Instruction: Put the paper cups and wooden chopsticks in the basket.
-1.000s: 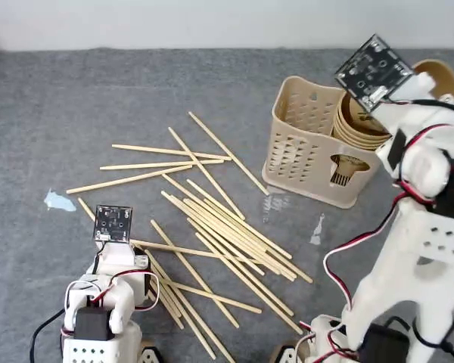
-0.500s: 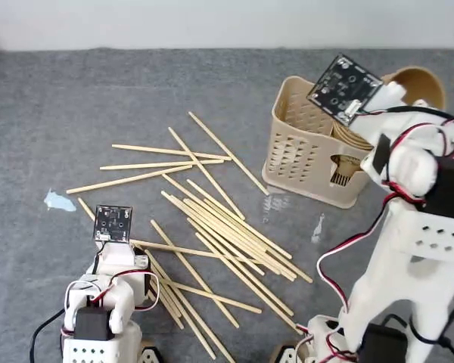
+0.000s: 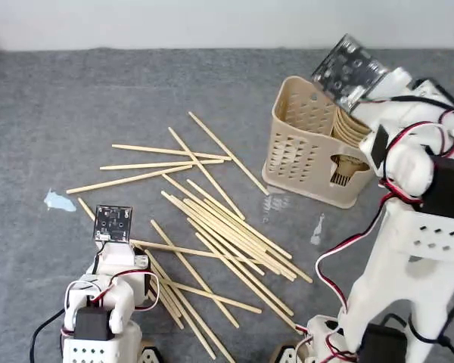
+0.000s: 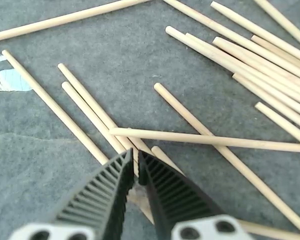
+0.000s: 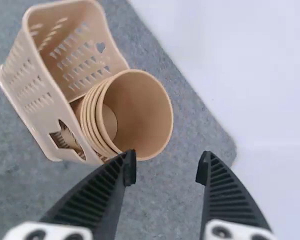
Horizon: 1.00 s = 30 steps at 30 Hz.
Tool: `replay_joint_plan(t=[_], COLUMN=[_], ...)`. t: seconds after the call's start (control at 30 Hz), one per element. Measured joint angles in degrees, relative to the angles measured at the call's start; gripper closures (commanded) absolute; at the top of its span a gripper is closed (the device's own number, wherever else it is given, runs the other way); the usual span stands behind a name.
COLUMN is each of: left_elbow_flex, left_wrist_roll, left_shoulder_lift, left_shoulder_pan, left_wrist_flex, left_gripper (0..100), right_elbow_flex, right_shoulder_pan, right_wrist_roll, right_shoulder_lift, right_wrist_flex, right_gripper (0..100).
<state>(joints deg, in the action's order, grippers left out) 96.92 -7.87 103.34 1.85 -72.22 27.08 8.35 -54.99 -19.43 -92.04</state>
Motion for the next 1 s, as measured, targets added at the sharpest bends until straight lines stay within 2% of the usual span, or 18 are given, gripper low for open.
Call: replay_joint_plan(t=[0.2, 0.37, 0.43, 0.6, 0.77, 1.0], left_elbow_flex=[0.0, 0.0, 0.0, 0.0, 0.0, 0.0], left_wrist_roll=[0.0, 0.0, 0.0, 0.0, 0.0, 0.0], left_shoulder_lift=[0.0, 0.0, 0.0, 0.0, 0.0, 0.0], left_shoulder_pan=[0.0, 0.0, 0.0, 0.0, 0.0, 0.0], left_wrist_flex=[0.0, 0.0, 0.0, 0.0, 0.0, 0.0], left_gripper=[99, 99, 99, 99, 99, 99], right_elbow_flex=[-0.5, -5.1, -6.9, -11.0, -18.7, -19.6], right_shoulder_pan=[0.1, 0.2, 0.2, 0.0, 0.1, 0.1], right_wrist_roll=[12.0, 22.5, 26.4, 34.1, 36.7, 36.8], right_shoulder_lift=[0.1, 2.3, 3.1, 5.3, 6.4, 3.1], right_wrist_flex=[-0.1, -0.1, -0.1, 0.5, 3.7, 4.2], right_gripper=[80.7, 99.8, 96.1, 95.7, 95.7, 95.7])
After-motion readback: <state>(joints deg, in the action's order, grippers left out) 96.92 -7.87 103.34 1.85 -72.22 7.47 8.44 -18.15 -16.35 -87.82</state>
